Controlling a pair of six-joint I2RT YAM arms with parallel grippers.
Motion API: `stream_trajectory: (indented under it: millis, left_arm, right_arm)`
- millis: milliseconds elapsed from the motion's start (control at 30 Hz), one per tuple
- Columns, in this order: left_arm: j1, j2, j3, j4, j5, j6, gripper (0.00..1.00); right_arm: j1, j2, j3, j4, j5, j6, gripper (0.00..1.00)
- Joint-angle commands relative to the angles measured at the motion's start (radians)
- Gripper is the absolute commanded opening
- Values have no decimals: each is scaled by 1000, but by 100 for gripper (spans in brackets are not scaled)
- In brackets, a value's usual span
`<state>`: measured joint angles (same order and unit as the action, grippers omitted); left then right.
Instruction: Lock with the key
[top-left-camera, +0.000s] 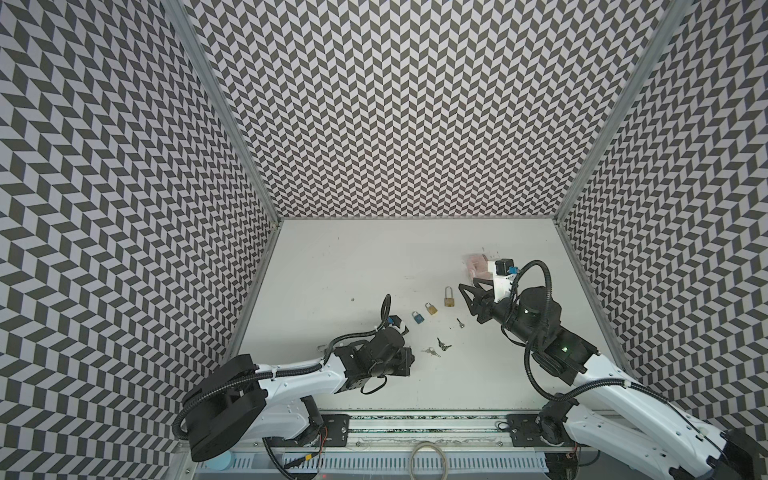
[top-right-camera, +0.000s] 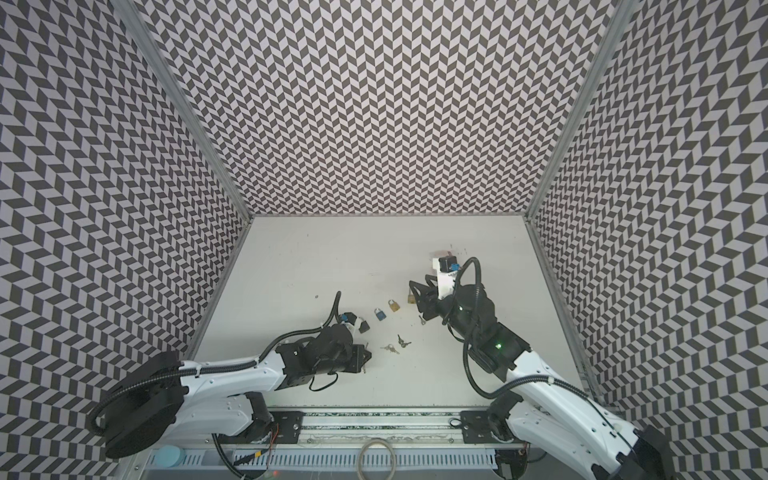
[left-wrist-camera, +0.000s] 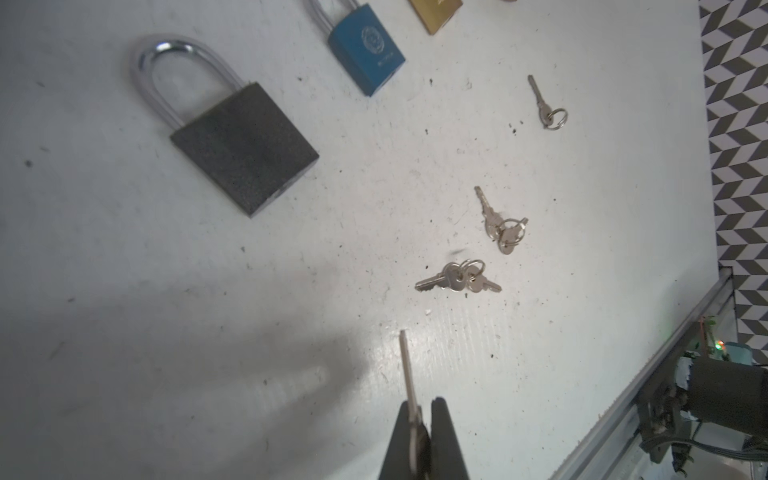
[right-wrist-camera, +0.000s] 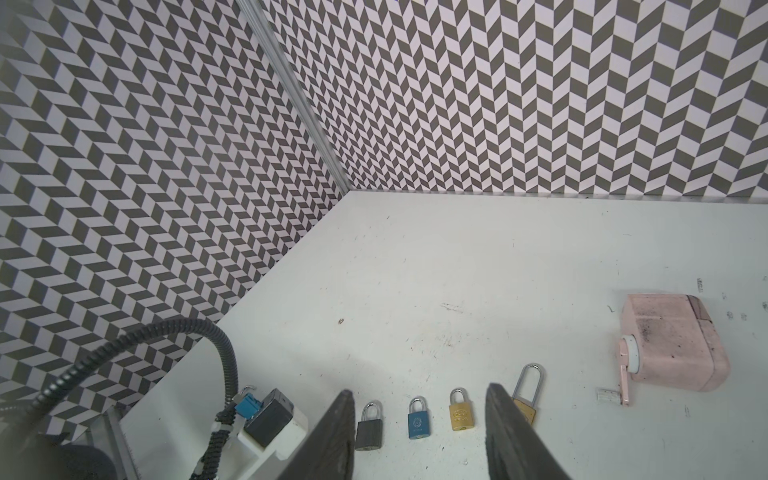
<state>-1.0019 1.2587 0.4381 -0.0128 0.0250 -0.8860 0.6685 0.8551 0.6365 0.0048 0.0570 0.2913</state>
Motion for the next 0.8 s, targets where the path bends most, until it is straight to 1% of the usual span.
stream_trajectory:
  millis: [0, 167, 233, 267, 300, 333, 367, 433, 533, 600, 633, 667, 700, 733, 767]
  left_arm:
    - [-6, 19, 22, 25, -46, -44, 4]
    - [-6, 51, 30, 40, -42, -45, 22]
    - [-6, 63, 37, 36, -46, -50, 29]
    - [-4, 67, 35, 39, -45, -51, 32]
    - [-4, 70, 37, 36, -43, -53, 33]
    - [-4, 69, 37, 27, -48, -56, 34]
    - [-4, 63, 38, 16, -56, -62, 34]
    - [-3, 33, 36, -18, -82, -72, 35]
    - [10, -62, 42, -86, -130, -66, 40]
    - [41, -167, 53, -153, -164, -46, 44]
    - [70, -223, 57, -182, -169, -31, 45]
    - [119, -288, 66, -224, -165, -13, 47]
    - [182, -357, 76, -264, -151, 13, 48]
    - [249, -411, 91, -294, -133, 42, 51]
    - [334, -467, 112, -332, -100, 81, 53]
  right_arm:
    - [-4, -14, -7, 36, 76, 29, 52]
    - [-4, -21, -16, 48, 123, 37, 58]
    - [-4, -25, -34, 64, 180, 56, 65]
    - [-4, -28, -47, 76, 237, 110, 70]
    - [-4, -33, -60, 86, 291, 154, 79]
    - [-3, -39, -70, 96, 302, 154, 90]
    - [-4, -47, -78, 110, 284, 131, 100]
    - [-4, -70, -88, 132, 239, 113, 99]
    - [-4, -105, -159, 224, 135, 63, 100]
    - [-6, -91, -199, 286, 10, 35, 99]
    - [-4, -61, -193, 285, -49, 25, 99]
    - [1, -12, -181, 287, -143, 2, 98]
    - [32, 46, -168, 288, -199, 0, 92]
    - [77, 97, -153, 285, -209, -13, 90]
    - [146, 163, -133, 294, -202, -50, 87]
